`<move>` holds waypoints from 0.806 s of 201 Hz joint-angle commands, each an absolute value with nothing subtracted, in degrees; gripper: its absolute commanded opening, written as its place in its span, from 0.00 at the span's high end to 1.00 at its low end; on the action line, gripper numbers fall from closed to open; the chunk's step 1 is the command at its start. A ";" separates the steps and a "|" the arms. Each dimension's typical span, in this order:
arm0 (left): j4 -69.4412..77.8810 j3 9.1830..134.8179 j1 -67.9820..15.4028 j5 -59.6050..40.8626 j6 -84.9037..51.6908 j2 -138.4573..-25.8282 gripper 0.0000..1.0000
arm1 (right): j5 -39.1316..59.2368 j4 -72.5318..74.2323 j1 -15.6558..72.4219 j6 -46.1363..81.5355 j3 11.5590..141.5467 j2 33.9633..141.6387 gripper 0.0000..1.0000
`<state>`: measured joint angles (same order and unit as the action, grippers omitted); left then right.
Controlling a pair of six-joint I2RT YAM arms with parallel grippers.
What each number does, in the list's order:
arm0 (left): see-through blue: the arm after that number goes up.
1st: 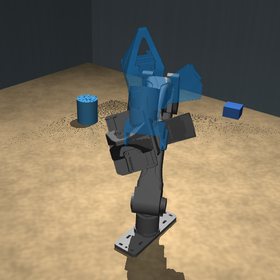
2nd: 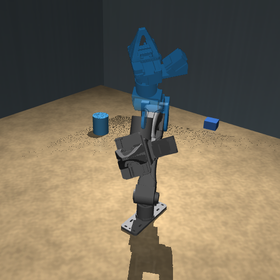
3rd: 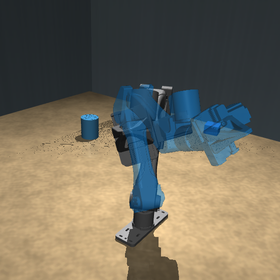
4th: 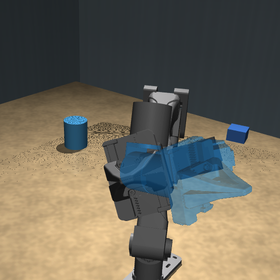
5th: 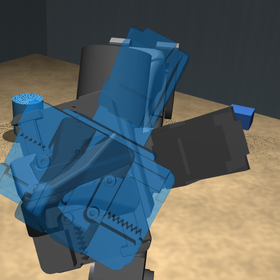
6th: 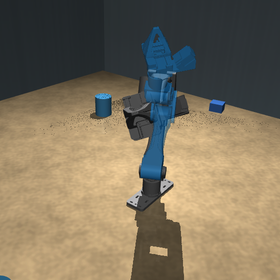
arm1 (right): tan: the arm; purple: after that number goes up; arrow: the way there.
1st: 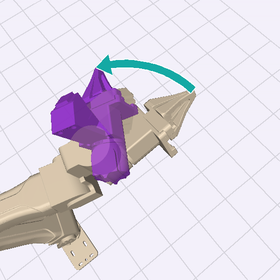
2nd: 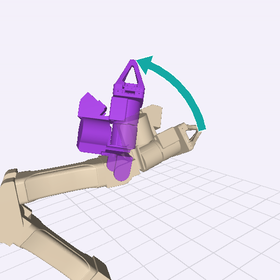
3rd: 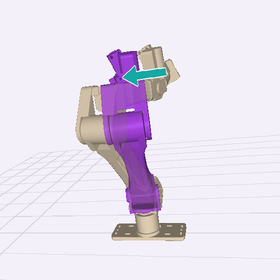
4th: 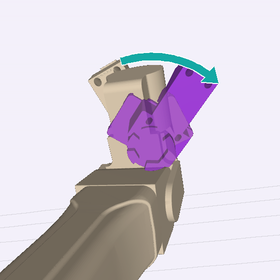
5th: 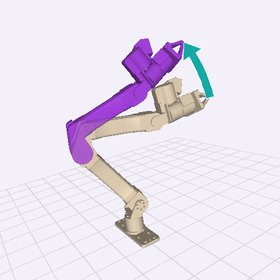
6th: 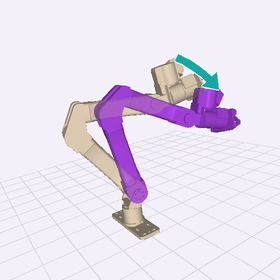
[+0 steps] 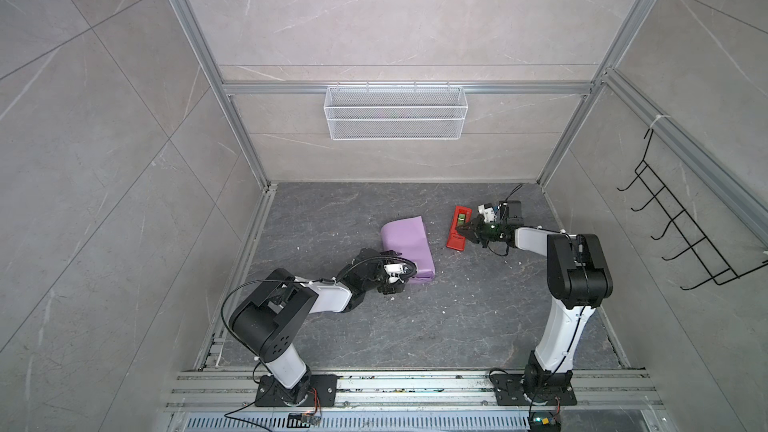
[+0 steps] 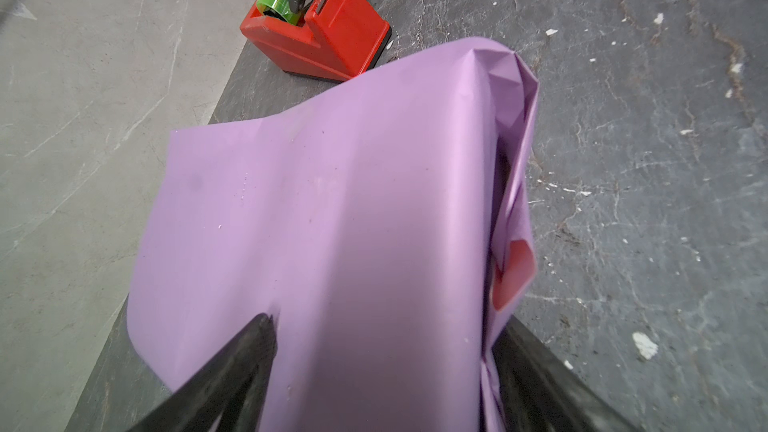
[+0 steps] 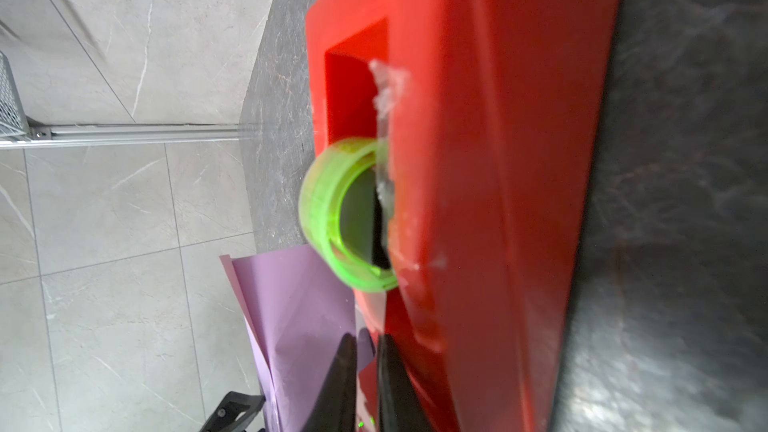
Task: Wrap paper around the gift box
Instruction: 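Pinch the clear tape end at the dispenser with the right gripper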
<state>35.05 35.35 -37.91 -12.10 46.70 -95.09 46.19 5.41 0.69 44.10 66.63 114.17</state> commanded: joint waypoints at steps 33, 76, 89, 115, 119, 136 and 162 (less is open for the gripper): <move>32.56 36.31 -37.60 -12.48 45.35 -96.06 0.17 | 49.47 10.57 1.14 50.55 65.68 112.58 1.00; 32.52 36.34 -37.54 -12.42 45.44 -95.98 0.17 | 49.95 12.31 1.16 53.26 65.65 110.98 1.00; 32.51 36.30 -37.60 -12.48 45.36 -95.79 0.17 | 50.26 13.26 1.14 54.20 65.49 111.10 1.00; 32.34 36.33 -37.58 -12.44 45.44 -95.77 0.17 | 50.19 13.27 1.15 54.41 65.22 111.01 1.00; 32.34 36.30 -37.57 -12.45 45.44 -95.79 0.17 | 50.10 13.21 1.14 54.43 65.22 111.02 1.00; 32.26 36.44 -37.62 -12.52 45.44 -95.89 0.17 | 50.01 13.10 1.12 54.32 64.96 111.01 1.00; 32.17 36.44 -37.62 -12.49 45.44 -95.74 0.17 | 50.13 13.18 1.14 54.56 65.03 110.42 1.00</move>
